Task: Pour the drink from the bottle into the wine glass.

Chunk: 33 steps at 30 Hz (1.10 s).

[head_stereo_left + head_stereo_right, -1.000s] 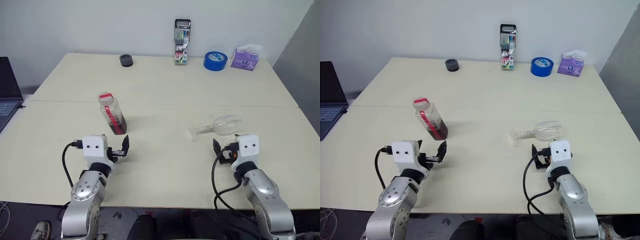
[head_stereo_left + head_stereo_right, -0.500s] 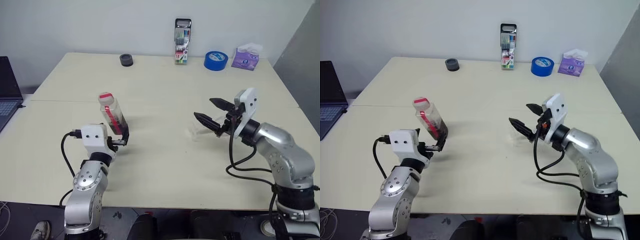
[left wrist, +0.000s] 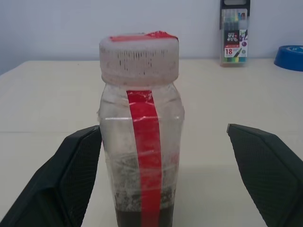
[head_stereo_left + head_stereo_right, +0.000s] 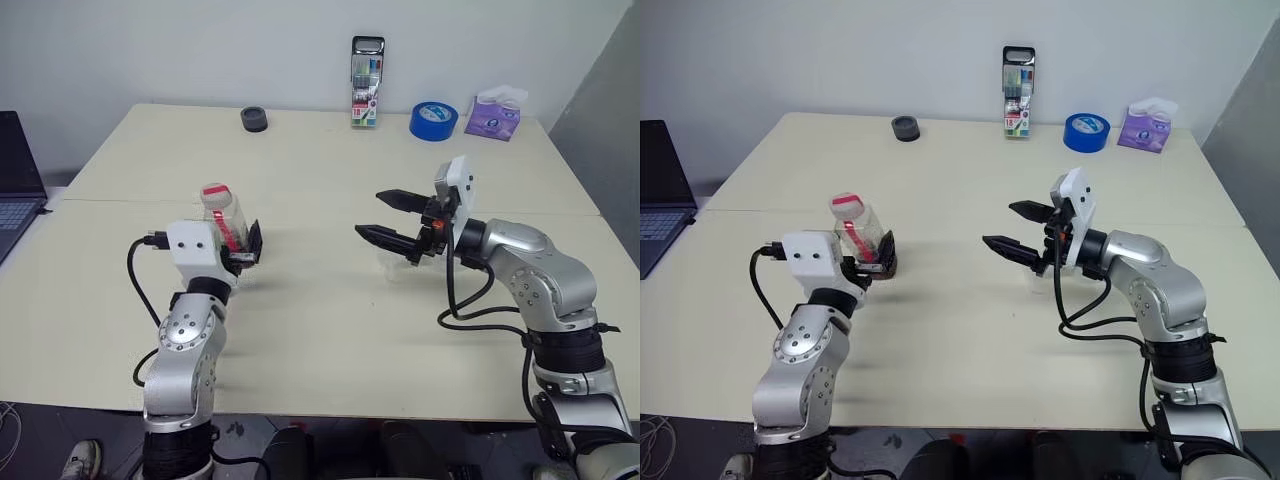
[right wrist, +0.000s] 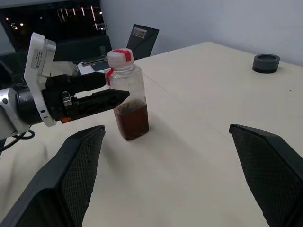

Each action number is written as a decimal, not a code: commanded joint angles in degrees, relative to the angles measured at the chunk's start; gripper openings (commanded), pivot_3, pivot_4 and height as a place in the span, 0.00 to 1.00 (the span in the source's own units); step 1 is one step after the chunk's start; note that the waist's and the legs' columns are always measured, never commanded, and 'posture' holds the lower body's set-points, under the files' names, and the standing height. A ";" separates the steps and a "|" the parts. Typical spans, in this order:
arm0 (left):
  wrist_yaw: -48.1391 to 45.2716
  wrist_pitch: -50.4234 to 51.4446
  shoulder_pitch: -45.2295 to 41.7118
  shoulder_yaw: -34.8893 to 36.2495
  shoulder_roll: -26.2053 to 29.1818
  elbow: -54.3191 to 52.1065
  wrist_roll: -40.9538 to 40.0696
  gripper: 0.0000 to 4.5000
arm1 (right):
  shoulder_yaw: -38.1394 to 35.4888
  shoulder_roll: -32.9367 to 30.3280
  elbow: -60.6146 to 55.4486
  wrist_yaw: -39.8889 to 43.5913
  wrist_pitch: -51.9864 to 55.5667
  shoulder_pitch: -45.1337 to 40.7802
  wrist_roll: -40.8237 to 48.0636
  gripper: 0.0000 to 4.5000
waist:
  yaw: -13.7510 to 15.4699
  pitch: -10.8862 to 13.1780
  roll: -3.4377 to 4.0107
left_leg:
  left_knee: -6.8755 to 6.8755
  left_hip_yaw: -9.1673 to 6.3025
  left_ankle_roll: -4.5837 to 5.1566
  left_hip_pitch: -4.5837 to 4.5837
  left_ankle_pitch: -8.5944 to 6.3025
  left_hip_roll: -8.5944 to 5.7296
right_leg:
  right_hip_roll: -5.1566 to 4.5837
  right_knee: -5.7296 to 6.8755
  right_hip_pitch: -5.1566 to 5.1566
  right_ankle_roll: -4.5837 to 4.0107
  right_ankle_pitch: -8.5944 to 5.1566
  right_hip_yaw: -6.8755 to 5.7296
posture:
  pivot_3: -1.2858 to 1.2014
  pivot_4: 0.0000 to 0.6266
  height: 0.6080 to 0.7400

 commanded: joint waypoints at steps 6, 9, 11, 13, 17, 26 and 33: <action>-0.78 -1.27 -3.41 1.52 1.88 2.16 0.18 0.99 | -1.19 0.86 -4.25 -1.98 0.41 -0.60 1.89 1.00 | 0.03 0.00 0.00 | 0.00 0.00 -0.01 0.00 0.01 0.00 | 0.00 0.00 -0.01 0.00 0.00 0.00 | 0.52 0.24 1.00; -1.14 -2.04 -3.95 1.70 2.42 3.75 0.25 0.99 | -1.15 1.04 -4.95 -2.87 0.78 -0.42 2.24 1.00 | 0.03 0.00 0.00 | 0.00 0.00 -0.08 -0.01 0.05 0.00 | 0.00 -0.01 -0.01 0.00 0.00 0.00 | 0.52 0.24 1.00; -1.50 -2.80 -4.36 1.77 2.71 5.19 0.37 0.99 | -1.24 1.26 -5.24 -3.63 0.91 -0.35 2.27 1.00 | 0.03 0.00 0.00 | 0.00 0.00 -0.08 0.00 0.05 0.00 | 0.00 0.00 -0.01 0.00 0.00 -0.01 | 0.52 0.24 1.00; -1.65 -3.65 -4.81 1.67 2.85 6.51 0.48 0.99 | -1.26 1.29 -5.74 -4.22 1.15 -0.14 2.52 1.00 | 0.04 0.00 0.00 | 0.00 0.00 -0.08 0.00 0.04 0.00 | 0.00 0.00 -0.02 0.00 0.00 -0.01 | 0.52 0.24 1.00; -1.70 -5.46 -6.42 1.49 3.01 9.18 0.59 0.99 | -1.22 1.13 -6.62 -5.20 1.49 0.42 2.95 1.00 | 0.06 0.00 0.00 | 0.00 0.00 -0.08 -0.01 0.05 0.00 | 0.00 -0.01 -0.02 0.00 0.00 0.00 | 0.52 0.24 1.00; -1.81 -8.14 -8.16 1.37 3.34 13.17 0.92 0.99 | -1.28 1.40 -8.21 -7.44 1.97 1.62 3.45 1.00 | 0.14 0.00 0.00 | 0.00 0.01 -0.10 -0.02 0.06 0.00 | 0.00 -0.01 -0.04 0.00 0.00 -0.01 | 0.52 0.24 1.00; -2.41 -8.81 -8.10 1.66 3.29 13.37 0.36 0.99 | -1.67 1.31 -8.12 -8.10 2.08 1.47 3.34 1.00 | 0.14 0.00 0.00 | 0.00 0.00 -0.10 -0.02 0.05 0.00 | -0.01 -0.01 -0.04 0.00 0.00 -0.01 | 0.52 0.24 1.00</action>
